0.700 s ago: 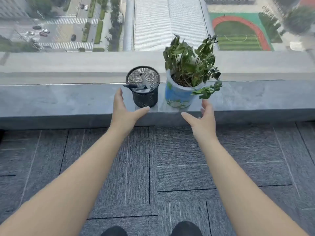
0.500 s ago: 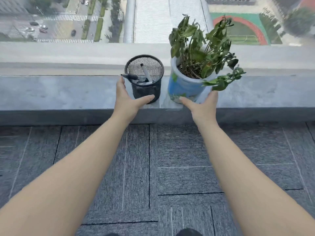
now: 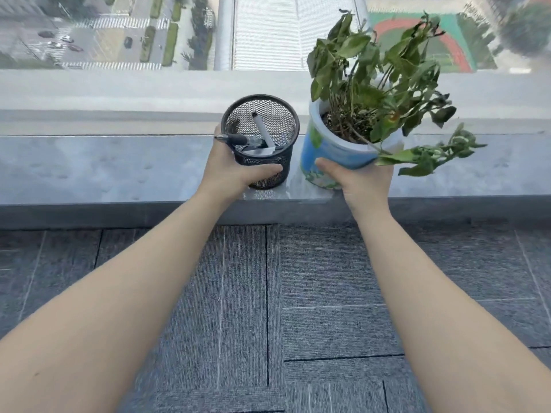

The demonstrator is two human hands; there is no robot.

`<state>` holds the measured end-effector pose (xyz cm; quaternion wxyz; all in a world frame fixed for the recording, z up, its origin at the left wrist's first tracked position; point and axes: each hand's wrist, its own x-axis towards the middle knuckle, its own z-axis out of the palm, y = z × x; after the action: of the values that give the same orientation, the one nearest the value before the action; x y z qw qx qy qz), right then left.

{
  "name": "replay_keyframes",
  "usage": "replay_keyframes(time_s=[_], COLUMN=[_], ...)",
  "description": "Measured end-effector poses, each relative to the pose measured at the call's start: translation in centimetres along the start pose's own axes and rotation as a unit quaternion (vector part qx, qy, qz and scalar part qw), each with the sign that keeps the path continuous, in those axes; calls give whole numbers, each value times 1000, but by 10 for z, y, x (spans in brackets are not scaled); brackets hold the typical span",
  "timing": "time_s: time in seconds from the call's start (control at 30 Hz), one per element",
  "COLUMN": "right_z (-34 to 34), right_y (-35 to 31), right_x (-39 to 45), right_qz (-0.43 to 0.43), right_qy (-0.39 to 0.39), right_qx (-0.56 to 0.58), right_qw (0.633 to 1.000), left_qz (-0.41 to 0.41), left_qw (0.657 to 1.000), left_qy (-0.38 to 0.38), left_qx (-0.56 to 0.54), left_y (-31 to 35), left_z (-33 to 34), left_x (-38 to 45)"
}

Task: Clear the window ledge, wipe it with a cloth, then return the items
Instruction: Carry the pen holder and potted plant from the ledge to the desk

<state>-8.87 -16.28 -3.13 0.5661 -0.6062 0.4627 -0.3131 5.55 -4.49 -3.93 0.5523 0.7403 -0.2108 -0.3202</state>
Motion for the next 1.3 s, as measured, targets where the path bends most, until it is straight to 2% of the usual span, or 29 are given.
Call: replay_keyframes(time_s=[0.17, 0.27, 0.37, 0.47, 0.6, 0.8, 0.93, 1.17, 1.3], right_z=[4, 1, -6, -18, -37, -61, -74, -87, -93], right_y=[6, -2, -22, -71, -173, -350, -444, -535, -571], right_x=[3, -5, -23, -52, -97, -152, -183, -242, -292], right_qz=[-8, -15, -45, -69, -59, -63, -86, -139, -162], right_qy=[25, 21, 10, -11, -68, -112, -151, -261, -330], right_qx=[-27, -30, -39, -29, -20, 2, 19, 48, 33], right_qw=[999, 999, 998, 997, 996, 992, 985, 954, 929], left_qz=[1, 12, -12, -34, -52, -42, -15, 7, 0], left_qw=[999, 998, 997, 996, 995, 994, 992, 977, 952], left_qy=[38, 46, 52, 65, 76, 94, 123, 214, 305], left_qx=[26, 45, 49, 45, 38, 21, 5, 6, 6], left_y=[4, 5, 20, 65, 162, 325, 414, 488, 508], left_z=[2, 0, -8, -25, -57, -113, -145, -167, -185], left_x=[0, -10, -32, -68, -122, -199, -251, -356, -435])
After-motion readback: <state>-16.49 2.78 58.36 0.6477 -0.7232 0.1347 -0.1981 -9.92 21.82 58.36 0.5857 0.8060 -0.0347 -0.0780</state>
